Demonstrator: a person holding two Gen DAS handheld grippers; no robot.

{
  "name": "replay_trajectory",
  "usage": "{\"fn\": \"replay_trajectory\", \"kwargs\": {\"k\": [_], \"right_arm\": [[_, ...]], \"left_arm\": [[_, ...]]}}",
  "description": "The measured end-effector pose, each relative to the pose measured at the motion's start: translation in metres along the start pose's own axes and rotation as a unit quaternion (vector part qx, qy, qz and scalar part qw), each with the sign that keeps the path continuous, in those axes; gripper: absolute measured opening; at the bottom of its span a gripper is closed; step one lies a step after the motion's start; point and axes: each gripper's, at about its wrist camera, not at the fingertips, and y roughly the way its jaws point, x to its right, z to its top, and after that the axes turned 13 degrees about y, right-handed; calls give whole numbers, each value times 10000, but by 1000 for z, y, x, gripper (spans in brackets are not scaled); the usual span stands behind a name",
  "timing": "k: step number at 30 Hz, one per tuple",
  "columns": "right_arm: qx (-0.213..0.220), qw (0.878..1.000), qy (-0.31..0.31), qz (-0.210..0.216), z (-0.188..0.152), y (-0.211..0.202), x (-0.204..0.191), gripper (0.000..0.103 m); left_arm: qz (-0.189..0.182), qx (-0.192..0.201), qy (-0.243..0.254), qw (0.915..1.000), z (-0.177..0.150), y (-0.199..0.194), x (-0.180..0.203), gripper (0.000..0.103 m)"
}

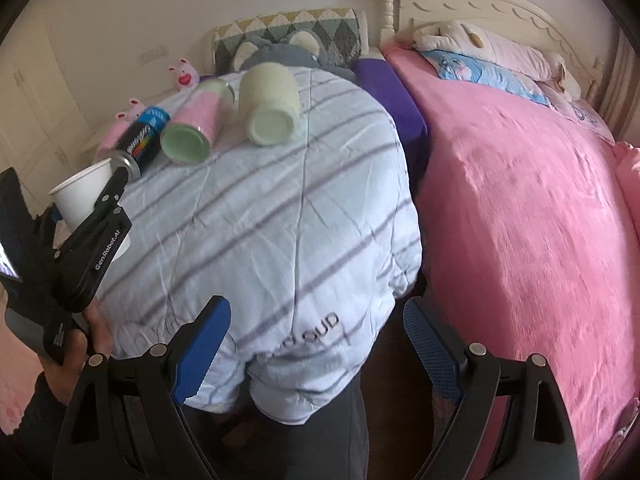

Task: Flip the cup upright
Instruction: 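Lift the cup with the left gripper and rotate it rim-up, then lower the upright cup onto the quilt and open the left gripper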

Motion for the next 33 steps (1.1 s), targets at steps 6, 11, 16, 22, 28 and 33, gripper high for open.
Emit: {"fn": "replay_trajectory", "kwargs": {"k": [6,11,16,22,28,33], "right_arm": [[7,9998,-218,0,-17,-4,-12,90],[60,9996,-288,59,-26,-8,-16,90],[183,9989,-355,226,-31,-16,-23,90],[480,9960,-547,511,-25,-32,-37,90],[884,9880,-891,900,-18,-56,-56,90],[1288,9786,-1147,1123,-20,-83,-68,90]], "left_arm": [[-31,6,-42,10000,-15,-7,7,73],[-11,141,-53,9999,-14,-21,9,100],[-104,-98,33,9999,-5,-25,10,103],[20,-585,17,9983,11,-42,-1,103],[191,-1135,-223,9931,27,-72,-26,103],[353,-1502,-441,9870,36,-105,-47,103]]}}
